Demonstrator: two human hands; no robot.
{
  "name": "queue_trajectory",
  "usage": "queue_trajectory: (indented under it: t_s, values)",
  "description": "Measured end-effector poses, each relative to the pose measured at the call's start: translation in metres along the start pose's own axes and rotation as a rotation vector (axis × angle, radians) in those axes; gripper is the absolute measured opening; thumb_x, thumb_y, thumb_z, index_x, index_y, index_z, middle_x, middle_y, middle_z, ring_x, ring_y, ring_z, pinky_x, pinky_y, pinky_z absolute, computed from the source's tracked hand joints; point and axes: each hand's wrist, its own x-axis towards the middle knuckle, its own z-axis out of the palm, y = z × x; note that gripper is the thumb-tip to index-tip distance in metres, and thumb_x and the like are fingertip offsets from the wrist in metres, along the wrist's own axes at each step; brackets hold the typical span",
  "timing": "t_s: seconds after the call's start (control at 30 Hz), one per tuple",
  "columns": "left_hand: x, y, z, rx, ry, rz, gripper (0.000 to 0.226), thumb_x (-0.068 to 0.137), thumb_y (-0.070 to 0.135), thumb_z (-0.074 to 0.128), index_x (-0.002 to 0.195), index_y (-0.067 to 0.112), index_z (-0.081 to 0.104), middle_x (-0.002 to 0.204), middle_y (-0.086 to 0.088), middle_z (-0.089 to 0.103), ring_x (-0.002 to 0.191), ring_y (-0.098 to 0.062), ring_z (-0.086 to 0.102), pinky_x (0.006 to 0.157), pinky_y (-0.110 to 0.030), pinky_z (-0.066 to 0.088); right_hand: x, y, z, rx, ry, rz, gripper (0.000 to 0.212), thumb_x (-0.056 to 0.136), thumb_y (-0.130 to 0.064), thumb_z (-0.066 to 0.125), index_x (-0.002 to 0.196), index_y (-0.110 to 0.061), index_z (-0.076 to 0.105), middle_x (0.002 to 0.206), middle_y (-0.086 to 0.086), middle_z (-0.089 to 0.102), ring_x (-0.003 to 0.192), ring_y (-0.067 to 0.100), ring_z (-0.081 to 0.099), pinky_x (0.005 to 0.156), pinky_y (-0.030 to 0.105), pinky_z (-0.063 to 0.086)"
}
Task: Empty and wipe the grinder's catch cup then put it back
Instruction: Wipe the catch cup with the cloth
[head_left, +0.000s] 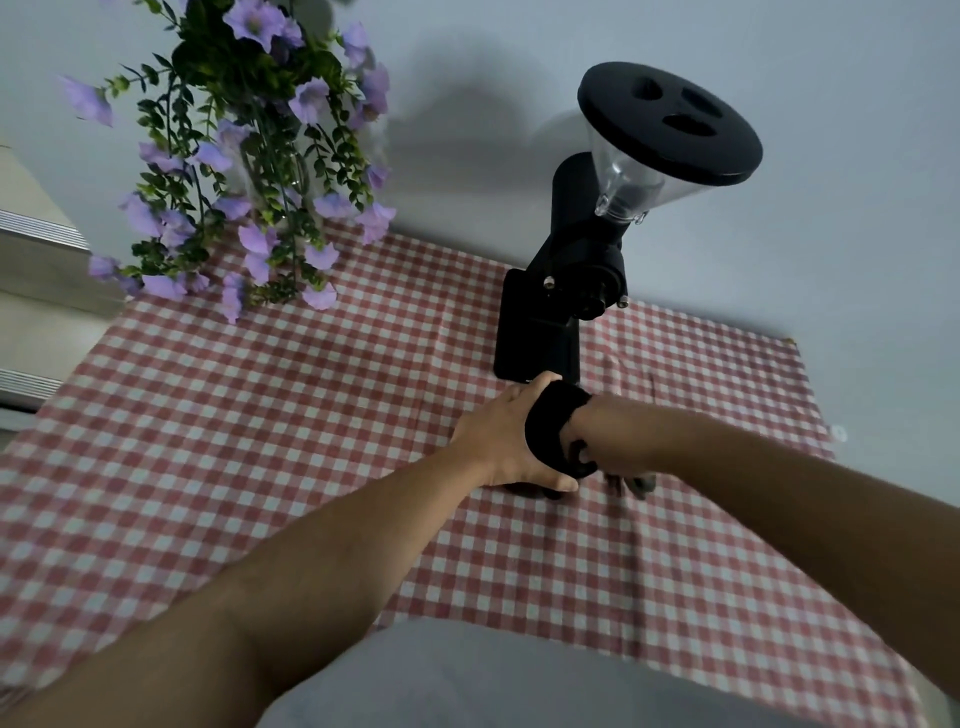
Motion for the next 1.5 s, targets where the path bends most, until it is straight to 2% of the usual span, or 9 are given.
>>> queue_trajectory:
  t_s: [0.17,0.33,0.53,0.7,0.87,1.0,1.23,1.4,1.5]
  values:
    - [-0.001,-0.001,0.000,-0.032,0.009,0.013,0.114,0.056,0.063,0.083,0.145,0.037,0.018,0.143,0.009,0.043,0.131,-0.015,0.041,0.091,-0.046,0.050,-0.025,0.035,-0.033,0.348,0.164,-0.120,0.021,0.094,-0.016,0.053,0.102,-0.028,0.067,0.100,-0.013,0.064,0.100,0.007,0.059,0.091,0.028,0.045]
    - [-0.001,-0.003,0.002,-0.003,-0.025,-0.039,0.124,0.054,0.064,0.082,0.149,0.041,0.006,0.152,0.004,0.033,0.133,-0.021,0.043,0.099,-0.051,0.047,-0.006,0.016,0.016,0.466,0.599,0.113,0.031,0.094,-0.017,0.052,0.122,-0.027,0.061,0.119,-0.009,0.058,0.111,0.015,0.056,0.095,0.025,0.043]
    - [0.000,-0.001,0.000,-0.040,-0.015,-0.038,0.120,0.046,0.067,0.082,0.142,0.046,0.014,0.146,0.007,0.040,0.128,-0.018,0.047,0.091,-0.051,0.051,-0.033,0.025,0.001,0.326,0.200,-0.028,0.026,0.093,-0.015,0.054,0.112,-0.027,0.067,0.114,-0.008,0.063,0.105,0.008,0.058,0.090,0.020,0.042]
    - [-0.001,-0.002,-0.001,-0.022,-0.043,-0.046,0.124,0.054,0.061,0.084,0.148,0.043,0.006,0.153,0.005,0.032,0.133,-0.021,0.043,0.100,-0.050,0.046,-0.019,0.028,0.001,0.313,0.534,0.102,0.032,0.094,-0.015,0.049,0.122,-0.025,0.060,0.126,0.001,0.058,0.108,0.018,0.057,0.092,0.026,0.043]
    - [0.000,-0.004,-0.001,-0.034,-0.035,-0.036,0.123,0.053,0.060,0.086,0.147,0.045,0.008,0.153,0.006,0.035,0.134,-0.021,0.042,0.101,-0.052,0.045,-0.036,0.006,0.034,0.220,0.375,0.047,0.032,0.094,-0.012,0.049,0.120,-0.028,0.060,0.120,-0.004,0.053,0.092,0.006,0.048,0.083,0.020,0.044]
    - [0.001,0.000,-0.002,-0.084,-0.038,-0.023,0.116,0.052,0.057,0.088,0.143,0.044,0.018,0.144,0.006,0.042,0.127,-0.018,0.046,0.098,-0.049,0.048,-0.054,0.039,0.011,0.445,0.288,-0.049,0.025,0.092,-0.014,0.054,0.108,-0.027,0.068,0.110,-0.010,0.066,0.095,0.001,0.059,0.091,0.022,0.044]
    - [0.004,0.001,-0.009,-0.087,-0.116,-0.075,0.125,0.057,0.044,0.091,0.150,0.045,0.008,0.157,0.000,0.028,0.140,-0.024,0.033,0.111,-0.048,0.037,-0.013,0.032,0.081,1.120,0.858,0.178,0.028,0.094,-0.011,0.052,0.118,-0.023,0.058,0.108,-0.006,0.061,0.099,0.011,0.060,0.079,0.022,0.050]
    - [0.009,0.002,-0.014,-0.015,-0.203,-0.140,0.129,0.059,0.041,0.091,0.150,0.050,-0.001,0.161,-0.003,0.017,0.144,-0.027,0.026,0.112,-0.051,0.035,-0.002,0.020,0.130,1.418,0.664,0.223,0.019,0.095,-0.012,0.048,0.110,-0.023,0.054,0.114,0.000,0.060,0.106,0.015,0.059,0.077,0.025,0.053]
    - [0.014,0.011,-0.019,0.005,-0.257,-0.171,0.133,0.061,0.038,0.091,0.151,0.048,-0.005,0.163,0.000,0.009,0.146,-0.028,0.021,0.114,-0.050,0.032,-0.006,0.044,0.103,1.501,0.741,0.210,0.022,0.096,-0.012,0.046,0.113,-0.020,0.056,0.111,0.000,0.062,0.102,0.016,0.060,0.074,0.026,0.052]
